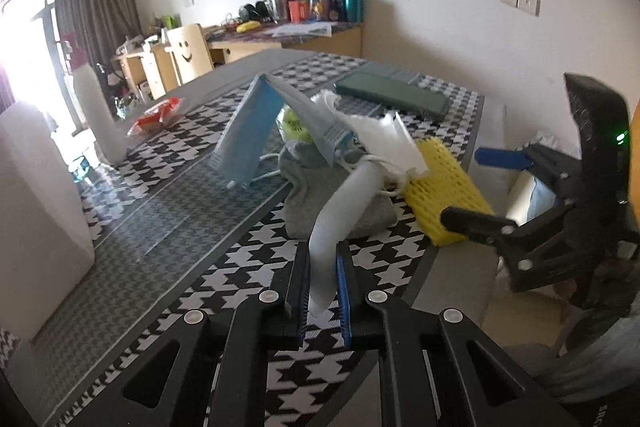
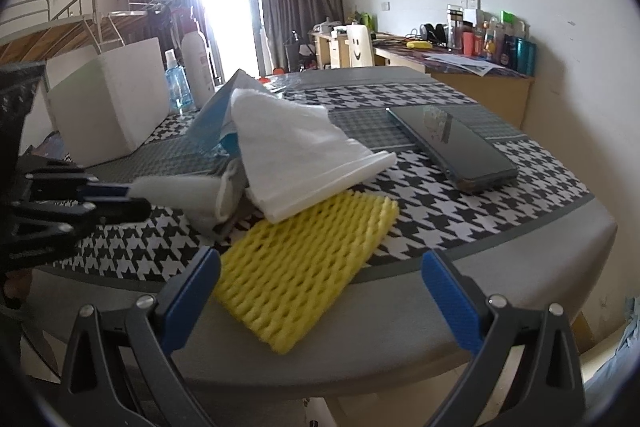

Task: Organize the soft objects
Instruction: 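Close the right gripper on the yellow foam mesh sleeve and lift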

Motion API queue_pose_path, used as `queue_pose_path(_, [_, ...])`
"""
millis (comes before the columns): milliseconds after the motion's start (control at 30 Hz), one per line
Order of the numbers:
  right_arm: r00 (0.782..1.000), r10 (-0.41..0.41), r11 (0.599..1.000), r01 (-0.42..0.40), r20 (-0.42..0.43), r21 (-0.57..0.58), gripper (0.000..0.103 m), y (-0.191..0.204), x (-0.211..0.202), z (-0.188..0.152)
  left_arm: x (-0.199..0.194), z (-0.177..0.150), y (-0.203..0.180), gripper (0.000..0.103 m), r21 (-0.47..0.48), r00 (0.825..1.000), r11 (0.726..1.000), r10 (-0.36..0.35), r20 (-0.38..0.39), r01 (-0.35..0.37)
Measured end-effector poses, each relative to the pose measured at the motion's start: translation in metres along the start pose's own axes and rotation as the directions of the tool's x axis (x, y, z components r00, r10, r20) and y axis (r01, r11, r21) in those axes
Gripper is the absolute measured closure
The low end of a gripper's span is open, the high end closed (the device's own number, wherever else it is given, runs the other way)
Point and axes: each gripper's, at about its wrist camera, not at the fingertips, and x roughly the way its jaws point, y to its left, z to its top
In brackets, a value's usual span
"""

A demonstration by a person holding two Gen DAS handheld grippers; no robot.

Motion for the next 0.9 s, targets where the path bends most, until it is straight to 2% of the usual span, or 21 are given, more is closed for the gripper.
queue_pose_path(167, [1.0,-0.003,1.0,0.002,-0.018,-0.021,0.001,0.007,0.004,0.0,-0.012,-0.007,0.004,0.09,-0.029,1.0,0.999,0.013,0.02,-0.013])
queue_pose_path(333, [0.999,-0.004,0.999,0.002,-0.048,-0.039,0.015,0.012,0.007,0.0,-0.021,-0.01,0.01,0.09,-0.052,0.999,0.999,0.015,0.044,-0.012])
queue_pose_path(433, [0.998,0.007,0.999,-0.009,-0.059,-0.043,0.025,0.016,0.008,0.001,-0.024,-0.012,0.01,0.09,-0.058,0.999,0.998,0.014,0.051,-0.011])
queue_pose_path(533, [0.997,0.022,0.999,-0.024,-0.067,-0.042,0.04,0.018,0.005,0.001,-0.026,-0.013,0.012,0.09,-0.067,0.998,0.998,0.017,0.058,-0.013])
queue_pose_path(700, [0.997,0.014,0.999,-0.018,-0.07,-0.048,0.08,0.022,-0.003,0.005,-0.029,-0.015,0.018,0.09,-0.102,0.996,0.994,0.043,0.073,-0.036])
queue_pose_path(733, [0.997,0.021,0.999,-0.024,-0.074,-0.045,0.081,0.022,-0.004,0.005,-0.031,-0.015,0.019,0.09,-0.109,0.995,0.993,0.051,0.08,-0.043])
queue_pose_path(800, [0.997,0.018,0.999,-0.021,-0.072,-0.039,0.089,0.022,-0.005,0.006,-0.034,-0.016,0.02,0.09,-0.117,0.994,0.992,0.064,0.088,-0.053])
queue_pose_path(900, [0.998,0.03,0.999,-0.031,-0.054,-0.022,0.09,0.019,-0.013,0.009,-0.039,-0.017,0.021,0.09,-0.125,0.992,0.99,0.081,0.095,-0.069])
